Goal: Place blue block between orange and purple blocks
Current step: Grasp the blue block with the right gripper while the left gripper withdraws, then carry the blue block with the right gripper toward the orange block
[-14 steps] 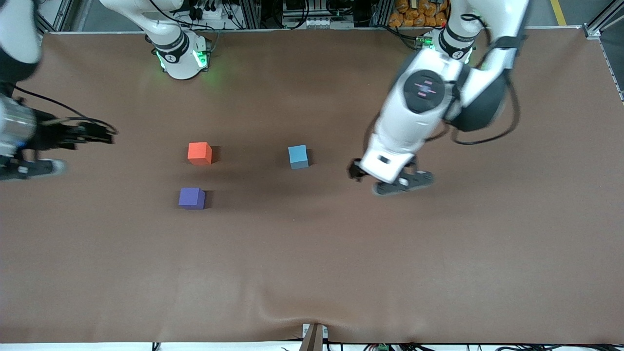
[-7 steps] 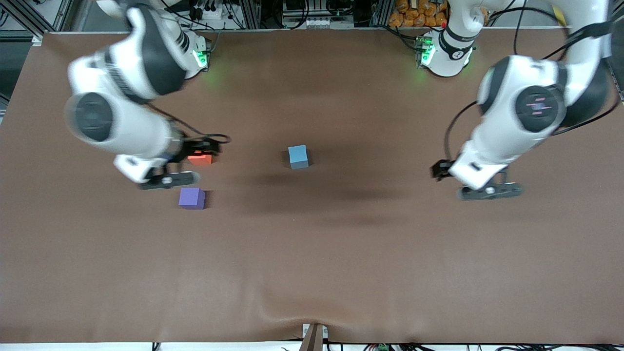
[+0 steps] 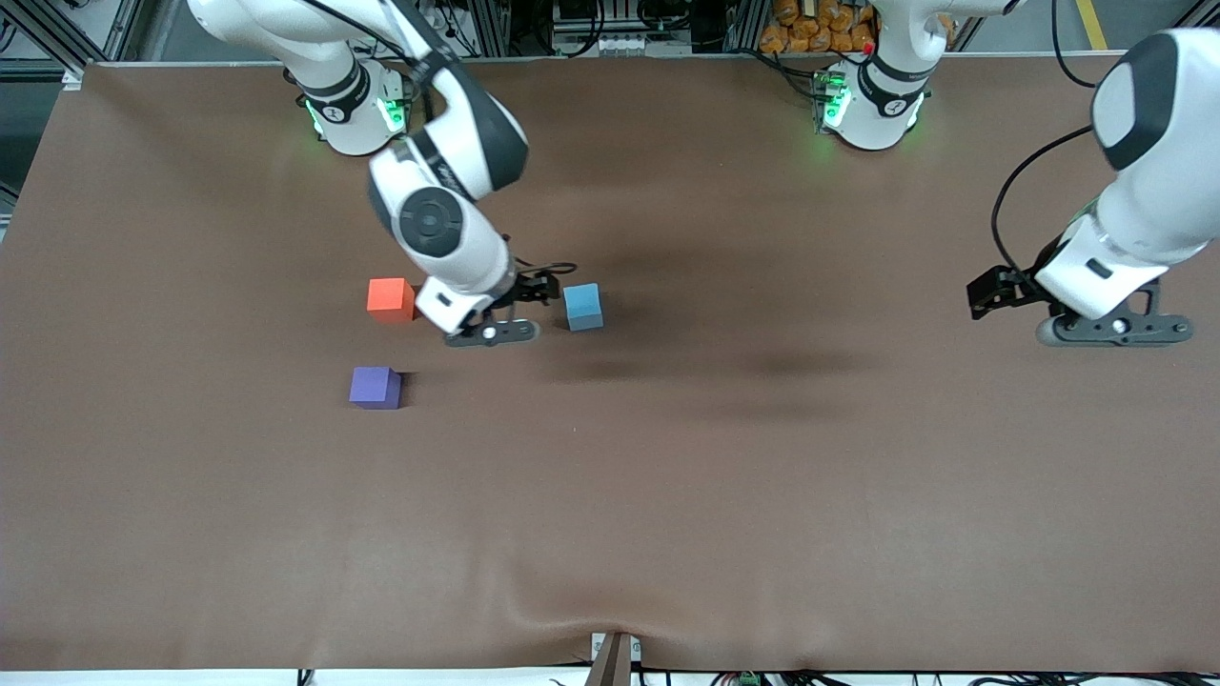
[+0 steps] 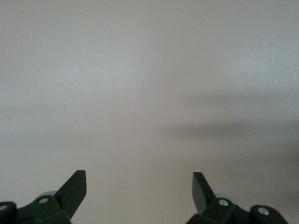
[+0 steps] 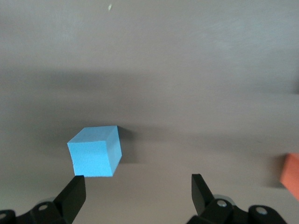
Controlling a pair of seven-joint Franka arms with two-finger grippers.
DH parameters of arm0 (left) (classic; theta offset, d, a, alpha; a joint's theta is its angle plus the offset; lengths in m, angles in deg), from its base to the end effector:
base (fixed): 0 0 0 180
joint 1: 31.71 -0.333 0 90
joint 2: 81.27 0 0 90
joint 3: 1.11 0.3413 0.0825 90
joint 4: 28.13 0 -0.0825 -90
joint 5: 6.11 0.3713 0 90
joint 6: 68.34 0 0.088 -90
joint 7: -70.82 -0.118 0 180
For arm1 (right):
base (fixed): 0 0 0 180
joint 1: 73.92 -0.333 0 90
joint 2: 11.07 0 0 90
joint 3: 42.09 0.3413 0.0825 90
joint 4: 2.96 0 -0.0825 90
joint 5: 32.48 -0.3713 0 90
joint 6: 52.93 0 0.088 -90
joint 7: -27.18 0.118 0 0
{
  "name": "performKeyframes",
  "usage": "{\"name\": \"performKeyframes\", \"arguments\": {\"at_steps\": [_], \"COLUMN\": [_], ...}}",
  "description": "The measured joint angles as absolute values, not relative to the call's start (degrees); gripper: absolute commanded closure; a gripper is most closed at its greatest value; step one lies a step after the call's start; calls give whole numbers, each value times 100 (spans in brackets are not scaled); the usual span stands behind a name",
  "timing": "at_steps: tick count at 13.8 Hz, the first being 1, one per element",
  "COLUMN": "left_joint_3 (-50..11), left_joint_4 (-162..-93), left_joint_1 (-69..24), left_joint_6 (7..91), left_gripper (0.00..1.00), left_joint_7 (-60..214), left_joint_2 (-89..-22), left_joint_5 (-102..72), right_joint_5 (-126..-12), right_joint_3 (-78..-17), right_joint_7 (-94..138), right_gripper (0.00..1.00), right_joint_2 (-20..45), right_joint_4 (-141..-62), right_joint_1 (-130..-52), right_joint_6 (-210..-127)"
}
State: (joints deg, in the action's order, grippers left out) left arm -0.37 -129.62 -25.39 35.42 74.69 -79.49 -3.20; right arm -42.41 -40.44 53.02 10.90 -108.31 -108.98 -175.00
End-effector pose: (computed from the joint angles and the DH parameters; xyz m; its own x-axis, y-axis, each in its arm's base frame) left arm 0.5602 -0.0500 0.5495 0.9991 -0.0420 0.0116 -0.0414 -0.9979 -0.0491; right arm 0.4978 0.3810 0.3344 0.9836 0.0949 -0.1532 0.0818 -0.9926 -0.0900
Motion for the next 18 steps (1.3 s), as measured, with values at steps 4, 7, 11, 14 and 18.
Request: {"name": "performKeyframes", "arguments": {"at_steps": [4,7,11,14,18], "left_joint_3": [-108,-130,24,124,40], "left_joint_4": [-12134,-11859,-11815,-11840,-11858], "left_joint_1": [-2529,-2526,-2588,-3128,-3321], "left_joint_6": [2776,2411,2048,1989,2006], "left_gripper": [0,0,0,0,0], "left_joint_7": [7959,8013,7393,6412,6240], "left_joint_2": [-7976,-8005,-8247,-8292,-8241], "left_joint_5": [-443,-472,-470,-468,-498], "right_joint_5": [-4243,-4243,-4243,-4200,-4114], "right_joint_3": [-4048,-4051,-4057,-4095,-4145], "right_joint_7": [5421,5593,5981,6264,6359], "right_gripper": [0,0,0,4,100], "right_joint_2": [1485,1608,1805,2140,2268], "right_joint_4": [-10857,-10857,-10864,-10869,-10837], "right_joint_1": [-11198,-11410,-11689,-11928,-11992], "right_joint_6": [-18194,-18330,-18662,-18948,-19049]}}
